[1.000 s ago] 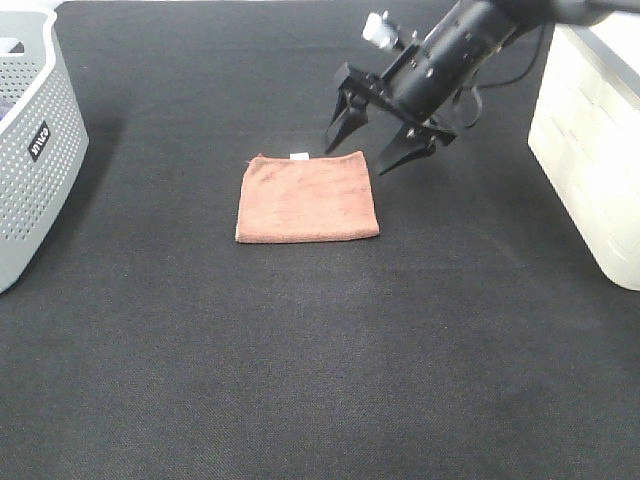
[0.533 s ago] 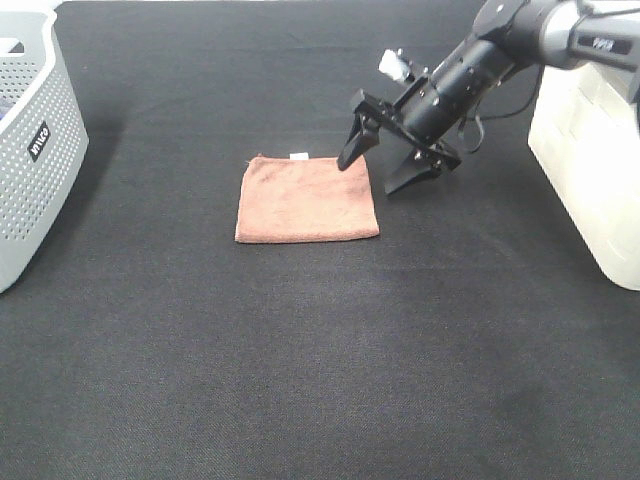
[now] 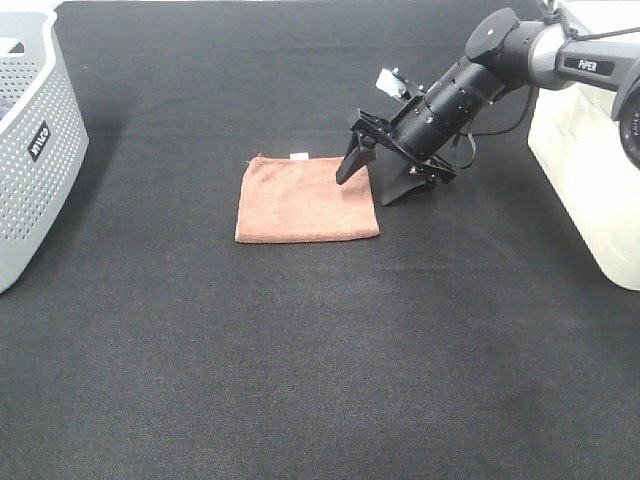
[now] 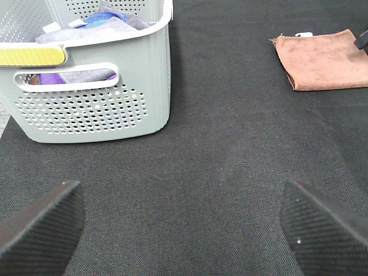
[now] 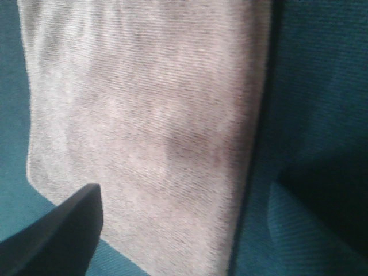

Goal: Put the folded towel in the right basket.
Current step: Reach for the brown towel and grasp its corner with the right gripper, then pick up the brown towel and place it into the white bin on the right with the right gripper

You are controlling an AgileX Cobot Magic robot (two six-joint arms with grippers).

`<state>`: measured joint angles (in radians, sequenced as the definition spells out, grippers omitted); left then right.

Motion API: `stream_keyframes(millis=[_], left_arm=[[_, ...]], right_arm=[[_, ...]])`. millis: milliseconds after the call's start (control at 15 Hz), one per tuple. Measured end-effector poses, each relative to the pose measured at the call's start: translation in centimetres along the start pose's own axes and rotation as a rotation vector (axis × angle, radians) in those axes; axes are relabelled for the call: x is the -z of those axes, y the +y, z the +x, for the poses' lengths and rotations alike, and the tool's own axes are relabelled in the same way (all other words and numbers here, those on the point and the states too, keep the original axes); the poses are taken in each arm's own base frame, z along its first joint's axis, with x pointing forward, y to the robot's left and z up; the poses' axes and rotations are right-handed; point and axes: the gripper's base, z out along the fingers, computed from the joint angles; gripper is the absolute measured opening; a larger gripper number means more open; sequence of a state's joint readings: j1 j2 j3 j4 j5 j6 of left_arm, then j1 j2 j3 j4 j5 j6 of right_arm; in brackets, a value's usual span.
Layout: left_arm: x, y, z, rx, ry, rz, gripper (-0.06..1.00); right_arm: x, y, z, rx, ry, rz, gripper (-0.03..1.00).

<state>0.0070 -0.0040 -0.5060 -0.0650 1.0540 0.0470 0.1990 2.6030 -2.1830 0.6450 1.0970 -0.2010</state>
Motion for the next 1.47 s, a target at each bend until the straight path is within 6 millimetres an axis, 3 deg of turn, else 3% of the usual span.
stream_keyframes(millis=[133, 400, 667, 867, 1133, 1400, 1467], left_arm=[[0.0, 0.0, 0.0, 0.0, 0.0, 0.0, 0.87], [0.0, 0.0, 0.0, 0.0, 0.0, 0.0, 0.87], [0.0, 0.0, 0.0, 0.0, 0.0, 0.0, 0.87], [0.0, 0.0, 0.0, 0.0, 0.0, 0.0, 0.87], [0.0, 0.0, 0.0, 0.0, 0.0, 0.0, 0.87], [0.0, 0.0, 0.0, 0.0, 0.0, 0.0, 0.87], [0.0, 0.0, 0.0, 0.0, 0.0, 0.0, 0.87]], right_arm=[[-0.5, 0.2, 0.0, 0.003, -0.005, -0.041, 0.7], [-2.1, 1.9, 0.1, 0.044, -0.029, -0.043, 0.43], [-2.4, 2.3, 0.0, 0.046, -0.046, -0.042, 0.01], [-1.9, 2.6, -0.1, 0.056, -0.055, -0.039, 0.0], [2.6, 5.5, -0.7, 0.117, -0.112, -0.043, 0.0], [9.0, 9.6, -0.2, 0.216, -0.124, -0.052, 0.0], [11.6, 10.9, 0.0, 0.256, -0.14, -0.027, 0.0]])
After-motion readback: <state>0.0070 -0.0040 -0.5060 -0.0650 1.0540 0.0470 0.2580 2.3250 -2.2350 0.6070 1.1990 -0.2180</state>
